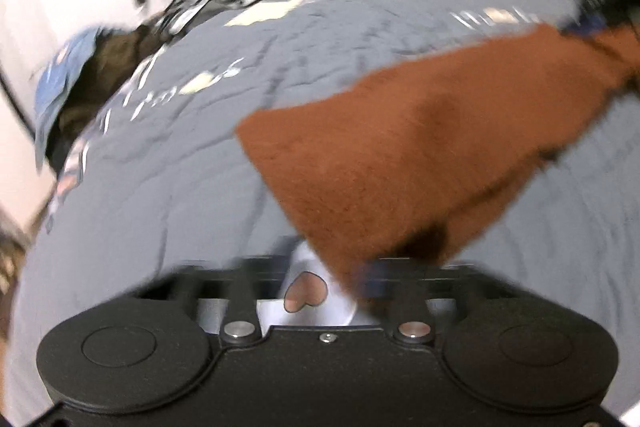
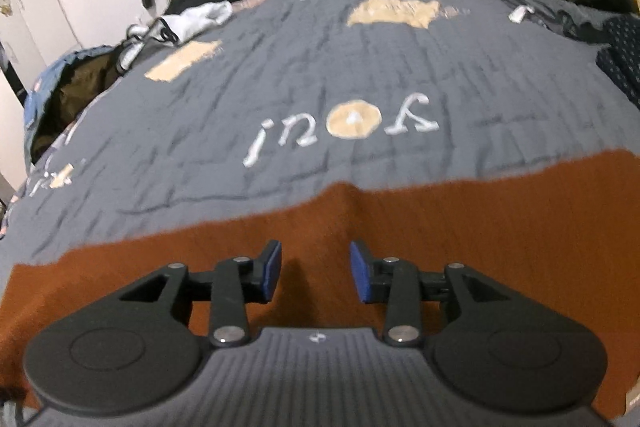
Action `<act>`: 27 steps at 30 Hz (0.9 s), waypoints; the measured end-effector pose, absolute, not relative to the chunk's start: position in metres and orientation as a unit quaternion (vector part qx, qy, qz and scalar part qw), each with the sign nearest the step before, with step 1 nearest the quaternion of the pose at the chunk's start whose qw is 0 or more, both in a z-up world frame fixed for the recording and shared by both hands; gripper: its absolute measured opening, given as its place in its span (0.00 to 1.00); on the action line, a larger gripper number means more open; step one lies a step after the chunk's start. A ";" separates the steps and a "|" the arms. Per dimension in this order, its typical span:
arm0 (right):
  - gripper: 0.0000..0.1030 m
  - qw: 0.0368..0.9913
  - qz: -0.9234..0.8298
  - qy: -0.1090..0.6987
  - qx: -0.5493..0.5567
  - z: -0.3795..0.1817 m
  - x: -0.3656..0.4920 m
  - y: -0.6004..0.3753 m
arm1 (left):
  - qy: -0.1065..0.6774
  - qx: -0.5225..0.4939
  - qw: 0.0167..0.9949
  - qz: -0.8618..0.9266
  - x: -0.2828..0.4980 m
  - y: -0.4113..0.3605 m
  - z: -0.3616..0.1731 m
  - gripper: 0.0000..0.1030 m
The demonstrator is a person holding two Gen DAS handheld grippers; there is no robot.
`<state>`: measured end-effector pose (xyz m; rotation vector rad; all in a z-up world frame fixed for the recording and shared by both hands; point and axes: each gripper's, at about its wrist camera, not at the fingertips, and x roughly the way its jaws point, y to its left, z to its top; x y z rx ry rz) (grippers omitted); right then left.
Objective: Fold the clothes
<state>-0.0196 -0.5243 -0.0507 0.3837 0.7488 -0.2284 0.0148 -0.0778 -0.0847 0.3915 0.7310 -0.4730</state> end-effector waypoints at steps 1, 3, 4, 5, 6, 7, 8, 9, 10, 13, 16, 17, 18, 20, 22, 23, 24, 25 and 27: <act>0.36 0.905 -0.113 0.367 0.185 -0.053 -0.021 -0.524 | 0.356 0.168 0.891 -0.225 0.019 -0.071 -0.082 0.07; 0.36 0.904 -0.113 0.369 0.183 -0.054 -0.022 -0.524 | 0.356 0.154 0.896 -0.216 0.024 -0.056 -0.074 0.06; 0.36 0.904 -0.112 0.371 0.180 -0.054 -0.023 -0.524 | 0.354 0.151 0.899 -0.210 0.027 -0.048 -0.069 0.06; 0.36 0.904 -0.112 0.372 0.180 -0.054 -0.023 -0.525 | 0.353 0.148 0.901 -0.204 0.029 -0.040 -0.065 0.06; 0.36 0.903 -0.111 0.374 0.179 -0.055 -0.023 -0.525 | 0.351 0.148 0.903 -0.197 0.034 -0.032 -0.059 0.06; 0.37 0.903 -0.111 0.375 0.179 -0.056 -0.024 -0.525 | 0.349 0.147 0.906 -0.190 0.038 -0.023 -0.054 0.06; 0.37 0.903 -0.109 0.377 0.175 -0.057 -0.023 -0.524 | 0.348 0.146 0.908 -0.183 0.042 -0.014 -0.049 0.05; 0.37 0.903 -0.108 0.379 0.172 -0.058 -0.023 -0.523 | 0.345 0.144 0.911 -0.175 0.046 -0.005 -0.044 0.05; 0.37 0.903 -0.106 0.381 0.168 -0.059 -0.022 -0.522 | 0.343 0.146 0.913 -0.167 0.048 0.002 -0.041 0.05; 0.37 0.903 -0.101 0.386 0.157 -0.062 -0.021 -0.518 | 0.359 0.150 0.907 -0.158 0.055 0.019 -0.040 0.06; 0.37 0.904 -0.096 0.391 0.146 -0.066 -0.019 -0.514 | 0.403 0.160 0.881 -0.187 0.047 0.024 -0.053 0.25; 0.37 0.904 -0.095 0.393 0.143 -0.067 -0.019 -0.513 | 0.404 0.170 0.877 -0.196 0.039 0.024 -0.056 0.28; 0.37 0.904 -0.093 0.394 0.139 -0.068 -0.018 -0.512 | 0.405 0.174 0.874 -0.207 0.032 0.026 -0.056 0.34; 0.37 0.904 -0.090 0.398 0.132 -0.070 -0.017 -0.510 | 0.408 0.158 0.870 -0.227 0.018 0.032 -0.050 0.37; 0.37 0.904 -0.092 0.393 0.137 -0.067 -0.018 -0.513 | 0.400 0.119 0.873 -0.251 0.011 0.043 -0.036 0.44; 0.37 0.905 -0.094 0.391 0.140 -0.065 -0.019 -0.515 | 0.395 0.098 0.875 -0.263 0.009 0.048 -0.027 0.47; 0.37 0.905 -0.096 0.389 0.141 -0.064 -0.020 -0.517 | 0.386 0.078 0.878 -0.270 0.011 0.050 -0.017 0.54; 0.37 0.906 -0.100 0.388 0.140 -0.063 -0.021 -0.520 | 0.377 0.061 0.884 -0.269 0.016 0.051 -0.009 0.59; 0.37 0.906 -0.119 0.387 0.128 -0.062 -0.023 -0.526 | 0.369 0.054 0.891 -0.258 0.036 0.040 0.000 0.60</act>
